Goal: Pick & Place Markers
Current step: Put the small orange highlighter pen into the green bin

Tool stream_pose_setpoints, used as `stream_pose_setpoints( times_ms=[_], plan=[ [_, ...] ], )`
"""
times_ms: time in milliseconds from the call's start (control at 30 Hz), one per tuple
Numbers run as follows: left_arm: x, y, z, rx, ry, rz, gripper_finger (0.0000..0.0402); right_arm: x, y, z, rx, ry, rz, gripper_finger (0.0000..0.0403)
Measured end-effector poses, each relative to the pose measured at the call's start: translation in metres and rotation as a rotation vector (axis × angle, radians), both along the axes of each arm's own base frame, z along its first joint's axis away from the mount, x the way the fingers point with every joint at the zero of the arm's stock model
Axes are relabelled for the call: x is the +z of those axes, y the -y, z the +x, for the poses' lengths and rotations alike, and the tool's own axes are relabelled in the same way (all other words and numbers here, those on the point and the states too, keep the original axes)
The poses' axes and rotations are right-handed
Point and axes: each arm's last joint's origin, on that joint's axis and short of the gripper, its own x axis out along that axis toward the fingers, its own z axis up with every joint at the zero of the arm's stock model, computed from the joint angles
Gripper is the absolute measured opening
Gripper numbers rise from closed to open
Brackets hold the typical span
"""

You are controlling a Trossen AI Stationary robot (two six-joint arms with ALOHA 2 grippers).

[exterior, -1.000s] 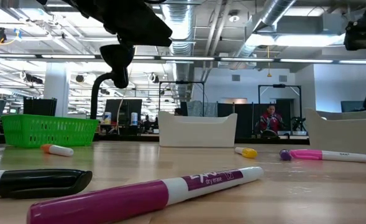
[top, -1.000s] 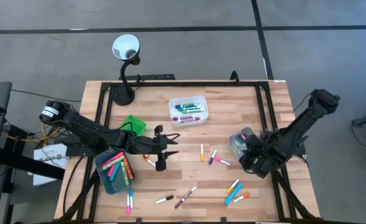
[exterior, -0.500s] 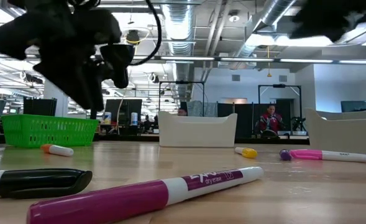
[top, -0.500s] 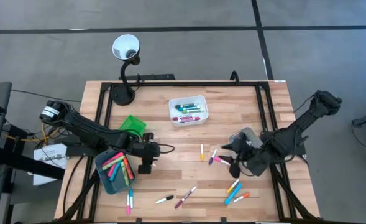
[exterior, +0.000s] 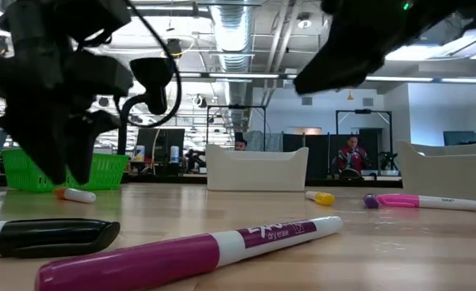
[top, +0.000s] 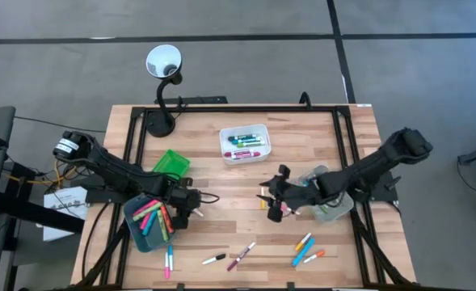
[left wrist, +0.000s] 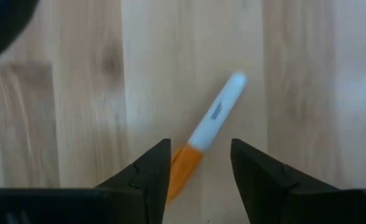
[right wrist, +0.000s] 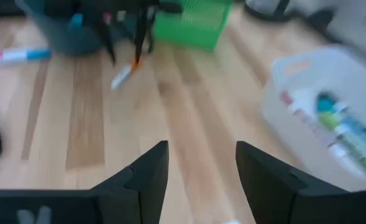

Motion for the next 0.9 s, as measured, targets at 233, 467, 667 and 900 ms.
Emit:
stream_pose_setpoints(
  times_ms=[233,467,667,900],
  plan=[
    [-0.017,-0.005,-0.013,0.022,-0.024,0.002,0.0152,-0.016,0.017,0.012,-0.020,-0.052,0.035,0.0165],
    [-0.025,-0.007,-0.015,0.040,0.045,-0.001,0.0079,-0.012,0.018,0.014,-0.010,-0.028,0.058,0.0153],
    [-0.016,-0.011,-0.015,0.120,0.138,0.060,0.0034,-0.011,0.018,0.014,-0.010,-0.016,0.062,0.0146],
    [0.024,-0.028,-0.023,0.311,0.330,0.063,0.0051,-0.011,0.016,0.014,-0.001,-0.016,0.064,0.0140]
  ],
)
